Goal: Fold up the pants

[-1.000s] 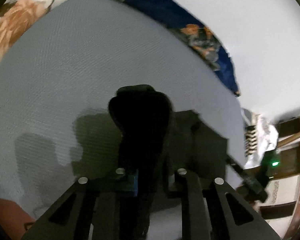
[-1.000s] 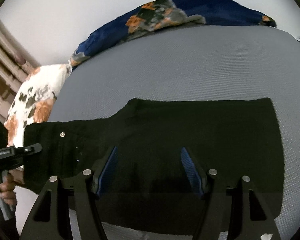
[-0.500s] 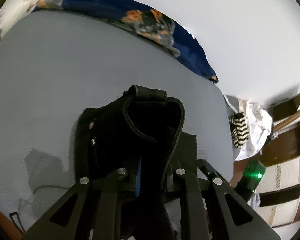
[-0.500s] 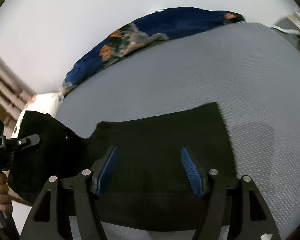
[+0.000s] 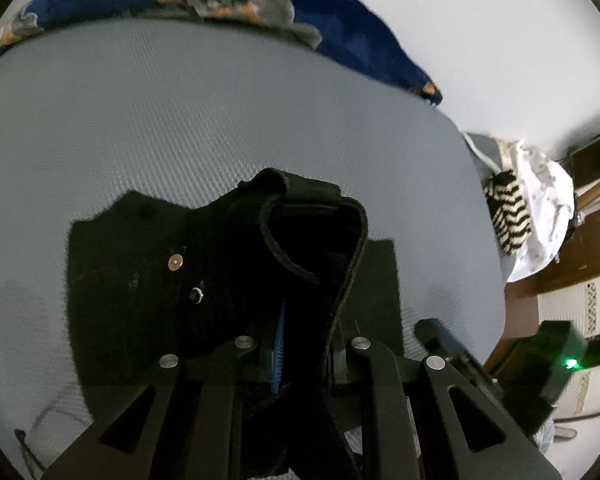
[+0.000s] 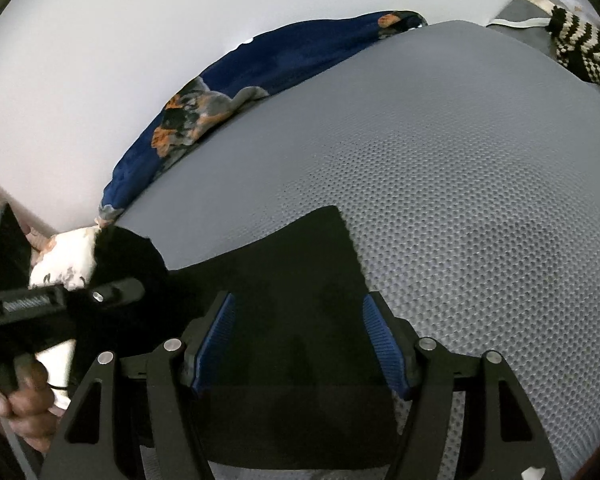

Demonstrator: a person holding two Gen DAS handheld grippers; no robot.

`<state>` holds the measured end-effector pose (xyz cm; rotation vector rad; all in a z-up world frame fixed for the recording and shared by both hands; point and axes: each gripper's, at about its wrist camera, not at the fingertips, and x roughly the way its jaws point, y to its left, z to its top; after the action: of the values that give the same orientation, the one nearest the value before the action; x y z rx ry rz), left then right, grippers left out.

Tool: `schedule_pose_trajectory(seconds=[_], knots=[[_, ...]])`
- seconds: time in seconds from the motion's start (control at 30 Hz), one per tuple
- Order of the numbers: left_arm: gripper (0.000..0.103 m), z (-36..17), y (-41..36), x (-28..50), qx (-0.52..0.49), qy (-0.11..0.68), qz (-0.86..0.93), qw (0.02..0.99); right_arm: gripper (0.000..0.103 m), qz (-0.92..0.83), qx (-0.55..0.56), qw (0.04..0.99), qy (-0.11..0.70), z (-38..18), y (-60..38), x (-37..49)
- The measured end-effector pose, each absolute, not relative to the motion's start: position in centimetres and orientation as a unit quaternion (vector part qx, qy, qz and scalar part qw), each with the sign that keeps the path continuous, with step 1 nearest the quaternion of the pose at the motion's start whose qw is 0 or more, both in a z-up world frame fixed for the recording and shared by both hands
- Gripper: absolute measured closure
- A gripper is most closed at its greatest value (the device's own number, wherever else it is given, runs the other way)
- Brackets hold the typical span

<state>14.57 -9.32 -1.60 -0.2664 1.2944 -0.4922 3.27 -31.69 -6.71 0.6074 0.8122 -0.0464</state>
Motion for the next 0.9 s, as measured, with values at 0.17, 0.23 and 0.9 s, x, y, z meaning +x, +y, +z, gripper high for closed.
schedule_pose_trajectory(seconds=[0.17, 0.23, 0.9], knots=[[0.077, -2.8, -10.1, 14.1, -0.114, 0.590, -0.237, 0.763, 0.039, -0.018, 0.304, 0.871, 0.385, -7.0, -32.4, 3.4], [0.075, -3.1, -10.1, 14.0, -0.117, 0.589, -0.244, 0.761, 0.039, -0.020, 0.301, 0.873, 0.383, -6.9, -32.6, 3.4], [0.036, -0.6, -1.0, 11.4, -0.096, 0.513, -0.187, 0.832, 0.038, 0.124, 0.321, 0.831, 0.437, -8.0, -31.0, 6.1]])
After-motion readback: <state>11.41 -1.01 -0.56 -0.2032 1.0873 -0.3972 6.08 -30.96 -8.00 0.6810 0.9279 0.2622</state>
